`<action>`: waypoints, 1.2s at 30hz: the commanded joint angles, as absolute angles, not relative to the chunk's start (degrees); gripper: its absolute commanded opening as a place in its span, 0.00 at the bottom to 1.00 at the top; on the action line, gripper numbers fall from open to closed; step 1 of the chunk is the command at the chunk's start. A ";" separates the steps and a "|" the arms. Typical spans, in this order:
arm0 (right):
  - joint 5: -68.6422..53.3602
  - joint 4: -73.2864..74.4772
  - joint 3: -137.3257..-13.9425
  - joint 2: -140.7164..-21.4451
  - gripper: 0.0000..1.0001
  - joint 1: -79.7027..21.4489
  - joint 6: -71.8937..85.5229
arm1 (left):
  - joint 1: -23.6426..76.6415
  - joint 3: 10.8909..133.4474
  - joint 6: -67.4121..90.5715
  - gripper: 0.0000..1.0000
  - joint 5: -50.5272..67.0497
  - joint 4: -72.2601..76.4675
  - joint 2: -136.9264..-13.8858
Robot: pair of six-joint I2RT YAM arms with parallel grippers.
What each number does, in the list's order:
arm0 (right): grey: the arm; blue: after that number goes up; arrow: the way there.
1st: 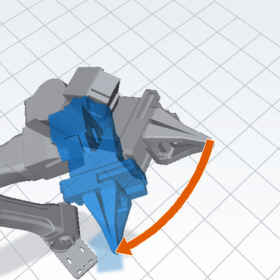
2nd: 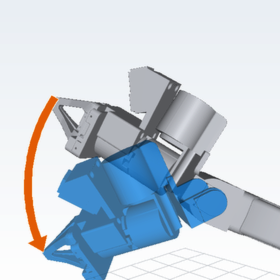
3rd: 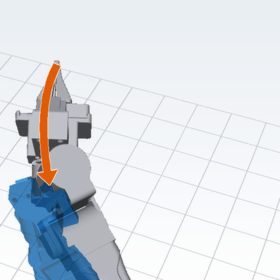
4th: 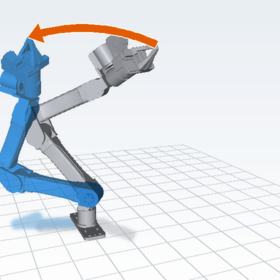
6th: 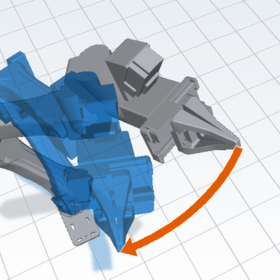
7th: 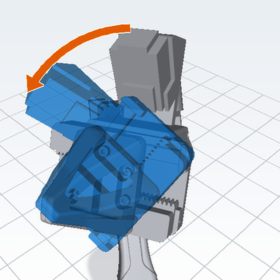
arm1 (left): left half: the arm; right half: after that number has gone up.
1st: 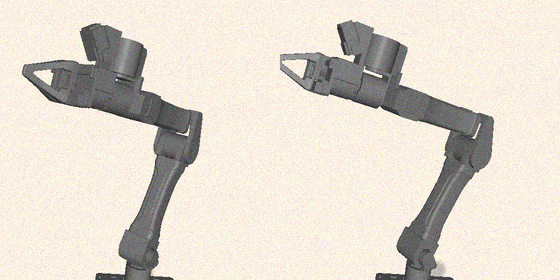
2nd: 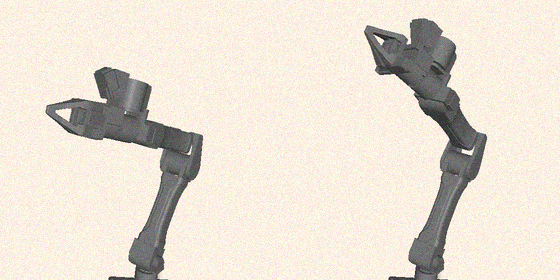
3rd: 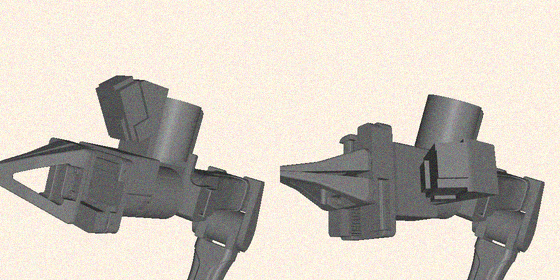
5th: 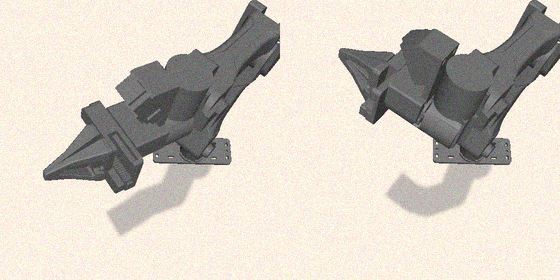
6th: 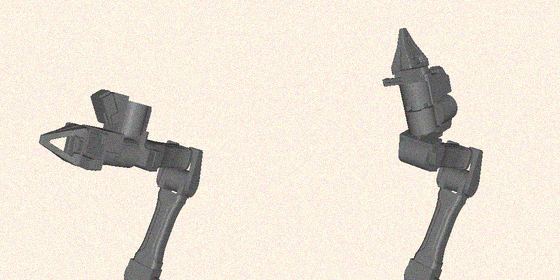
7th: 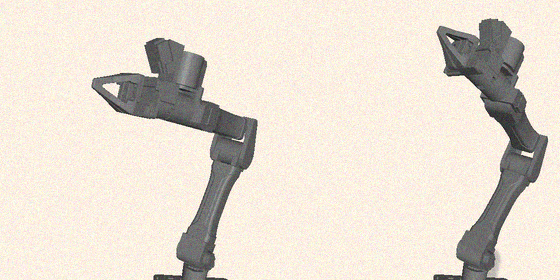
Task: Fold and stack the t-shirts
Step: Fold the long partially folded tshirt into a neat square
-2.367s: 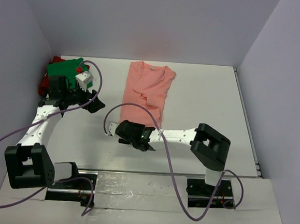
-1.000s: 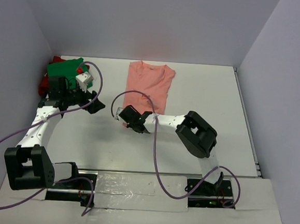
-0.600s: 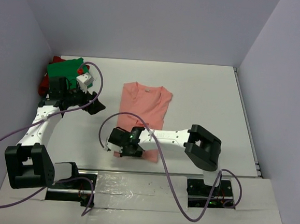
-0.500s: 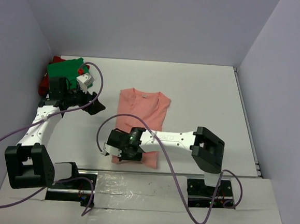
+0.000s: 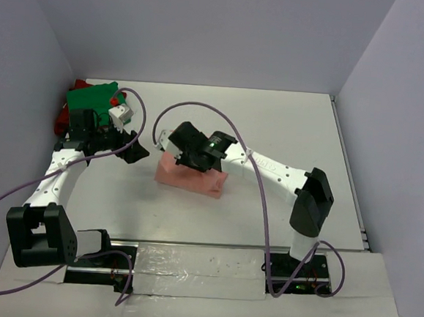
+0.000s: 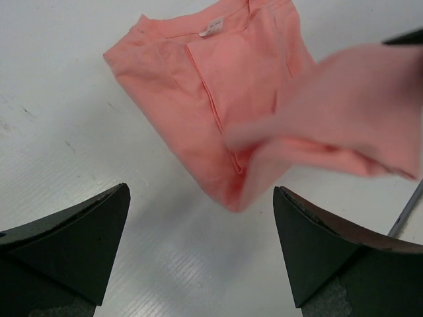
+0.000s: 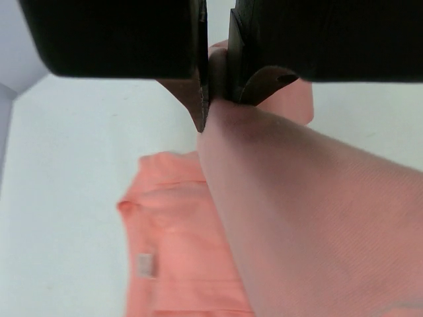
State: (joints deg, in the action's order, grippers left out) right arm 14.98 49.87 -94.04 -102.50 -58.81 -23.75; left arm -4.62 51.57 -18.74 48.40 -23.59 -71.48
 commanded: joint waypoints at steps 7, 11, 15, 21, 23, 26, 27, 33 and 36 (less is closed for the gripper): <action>24.26 36.04 -98.87 -111.26 0.00 -51.86 -32.87 | -4.92 54.05 -20.74 0.99 50.89 -25.05 -70.66; 26.45 30.01 -97.84 -114.78 0.10 -50.80 -34.45 | -4.92 54.14 -21.27 0.99 51.33 -25.57 -70.66; 35.99 16.68 -91.25 -116.01 0.51 -50.19 -37.61 | -4.92 53.96 -21.53 0.99 52.12 -25.84 -70.66; 51.57 -10.04 -85.26 -121.45 0.81 -47.73 -43.75 | -4.92 53.61 -22.06 0.99 53.09 -26.28 -71.01; 58.34 -23.48 -81.66 -123.13 0.82 -46.58 -54.62 | -4.92 53.70 -22.24 0.99 53.52 -26.54 -71.19; 59.94 -54.41 -77.09 -124.89 0.82 -45.62 -70.29 | -4.92 53.70 -22.50 0.99 53.62 -26.89 -71.19; 59.94 -56.49 -76.91 -125.07 0.82 -45.44 -72.14 | -4.92 53.61 -22.41 0.99 53.61 -26.89 -70.93; 52.78 -40.56 -73.92 -116.22 0.82 -46.49 -55.91 | -4.92 53.44 -22.76 0.99 54.14 -27.07 -71.01; 38.31 -9.47 -76.80 -107.59 0.82 -46.67 -33.51 | -4.92 53.09 -22.85 0.99 54.32 -26.72 -71.10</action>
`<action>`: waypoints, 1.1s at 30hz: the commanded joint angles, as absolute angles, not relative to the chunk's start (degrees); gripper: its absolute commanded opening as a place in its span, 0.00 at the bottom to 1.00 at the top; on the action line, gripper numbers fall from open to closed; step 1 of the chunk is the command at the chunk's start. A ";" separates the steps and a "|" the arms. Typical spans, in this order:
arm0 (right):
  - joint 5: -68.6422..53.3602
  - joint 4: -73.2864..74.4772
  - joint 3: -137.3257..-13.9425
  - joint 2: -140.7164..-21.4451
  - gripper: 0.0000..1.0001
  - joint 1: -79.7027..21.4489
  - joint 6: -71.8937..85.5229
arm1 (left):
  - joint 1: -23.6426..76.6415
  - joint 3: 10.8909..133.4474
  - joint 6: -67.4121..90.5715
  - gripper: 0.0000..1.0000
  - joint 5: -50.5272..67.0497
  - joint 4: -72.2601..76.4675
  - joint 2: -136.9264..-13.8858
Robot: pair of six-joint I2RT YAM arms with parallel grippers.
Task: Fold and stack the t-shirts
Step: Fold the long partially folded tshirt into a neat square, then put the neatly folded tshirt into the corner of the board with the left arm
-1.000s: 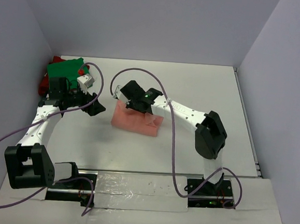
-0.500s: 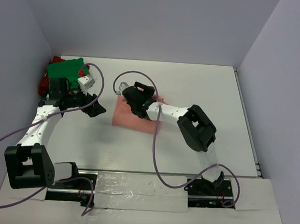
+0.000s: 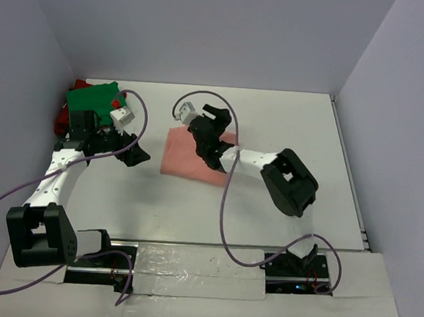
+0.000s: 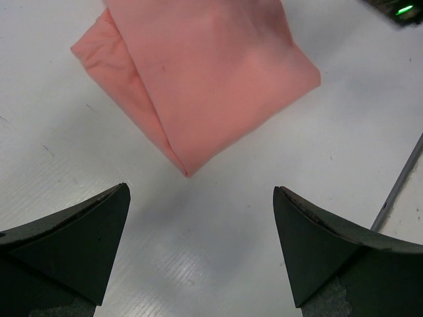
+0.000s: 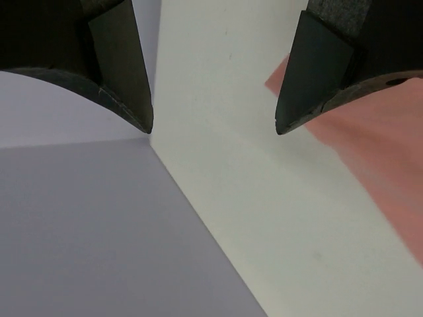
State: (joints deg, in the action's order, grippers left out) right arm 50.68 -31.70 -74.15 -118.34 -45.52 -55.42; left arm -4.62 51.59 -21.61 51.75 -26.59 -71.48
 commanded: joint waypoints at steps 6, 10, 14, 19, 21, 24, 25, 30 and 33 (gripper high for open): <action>19.25 17.82 -84.55 -100.73 0.66 -46.85 -19.70 | -4.92 52.21 -20.40 0.99 52.82 -23.38 -72.24; 15.30 24.07 -85.43 -98.79 0.00 -46.67 -15.83 | -3.87 52.47 -17.06 0.98 52.04 -20.31 -72.33; 15.38 26.45 -83.15 -94.23 0.00 -46.50 -14.85 | 2.26 54.31 -16.17 0.86 48.88 -19.51 -74.44; 13.01 28.21 -80.25 -85.19 0.56 -44.30 -14.94 | 16.15 55.81 -17.22 0.99 40.01 -16.71 -78.57; 12.40 30.14 -80.33 -83.85 0.61 -42.81 -14.50 | 22.46 54.85 -18.97 0.99 32.75 -14.34 -79.97; 10.99 30.94 -79.28 -81.66 0.63 -39.92 -14.06 | 28.90 53.10 -21.17 0.99 24.65 -9.59 -81.12; 10.29 31.02 -79.36 -81.30 0.63 -38.86 -13.71 | 30.40 52.56 -23.70 0.99 22.35 -8.62 -81.30; 6.59 32.08 -80.68 -81.30 0.64 -33.49 -12.31 | 41.19 46.42 -33.64 0.99 5.13 -0.62 -83.58; 6.24 31.99 -80.77 -81.21 0.64 -31.47 -12.48 | 45.07 43.17 -38.75 0.99 -2.78 4.20 -85.42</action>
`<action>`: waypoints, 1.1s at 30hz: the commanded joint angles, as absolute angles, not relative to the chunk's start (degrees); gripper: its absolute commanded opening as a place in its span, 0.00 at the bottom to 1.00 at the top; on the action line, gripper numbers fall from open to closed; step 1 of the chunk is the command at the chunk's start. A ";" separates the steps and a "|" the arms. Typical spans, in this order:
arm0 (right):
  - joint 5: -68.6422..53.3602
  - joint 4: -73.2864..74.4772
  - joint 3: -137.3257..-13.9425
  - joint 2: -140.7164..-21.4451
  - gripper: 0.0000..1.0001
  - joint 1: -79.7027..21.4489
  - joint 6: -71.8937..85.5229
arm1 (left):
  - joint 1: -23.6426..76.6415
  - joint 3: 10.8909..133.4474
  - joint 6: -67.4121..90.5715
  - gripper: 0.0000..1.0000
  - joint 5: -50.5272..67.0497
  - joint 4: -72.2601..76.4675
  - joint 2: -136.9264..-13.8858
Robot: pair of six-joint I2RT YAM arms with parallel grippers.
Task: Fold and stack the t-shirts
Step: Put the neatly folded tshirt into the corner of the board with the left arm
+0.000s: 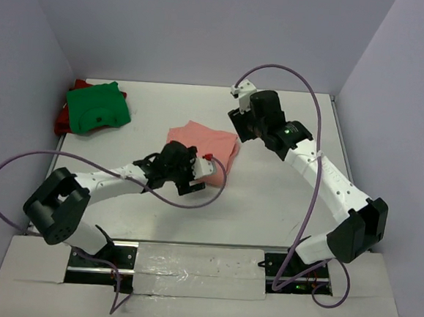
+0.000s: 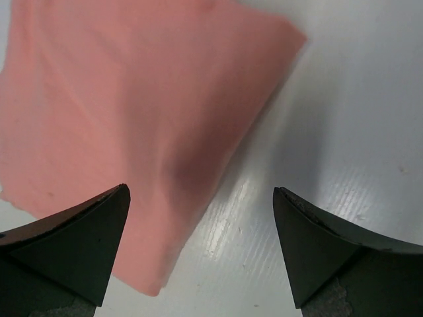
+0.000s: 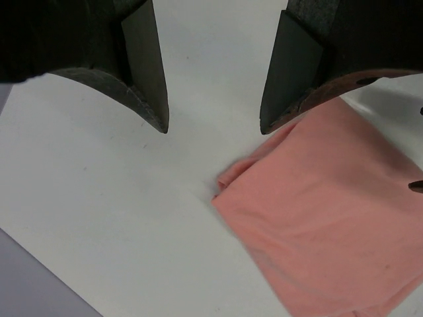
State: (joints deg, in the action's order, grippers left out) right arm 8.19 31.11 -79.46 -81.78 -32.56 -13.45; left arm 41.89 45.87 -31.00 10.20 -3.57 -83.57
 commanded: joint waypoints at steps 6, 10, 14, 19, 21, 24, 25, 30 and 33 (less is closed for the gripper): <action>4.92 31.99 -80.60 -80.77 0.65 -28.66 -12.22 | 49.48 37.71 -45.00 0.99 -11.86 13.70 -90.08; 4.66 32.08 -80.68 -80.95 0.65 -27.69 -11.95 | 51.59 36.04 -46.40 0.99 -13.80 18.52 -93.16; 4.66 32.17 -81.30 -80.34 0.65 -27.16 -11.87 | 52.29 35.95 -48.16 0.99 -15.11 23.54 -98.33; 4.13 32.34 -81.74 -79.63 0.65 -26.37 -11.78 | 52.56 38.14 -51.24 0.99 -17.75 29.35 -105.02; 4.04 32.34 -81.83 -79.19 0.65 -25.93 -11.78 | 52.38 40.60 -51.24 0.92 -17.40 28.57 -107.92; 3.69 32.43 -81.83 -78.14 0.65 -25.05 -11.60 | 51.33 45.78 -49.40 0.51 -14.86 22.36 -111.00; 3.00 32.69 -81.91 -77.79 0.65 -24.27 -11.60 | 50.89 47.10 -48.79 0.41 -13.55 20.93 -111.61; 0.71 32.61 -81.48 -74.36 0.65 -21.01 -10.90 | 47.29 53.51 -46.59 0.11 -9.85 14.43 -113.55; -1.31 32.70 -81.21 -72.43 0.65 -18.73 -10.46 | 44.83 56.77 -45.18 0.12 -7.04 8.01 -113.82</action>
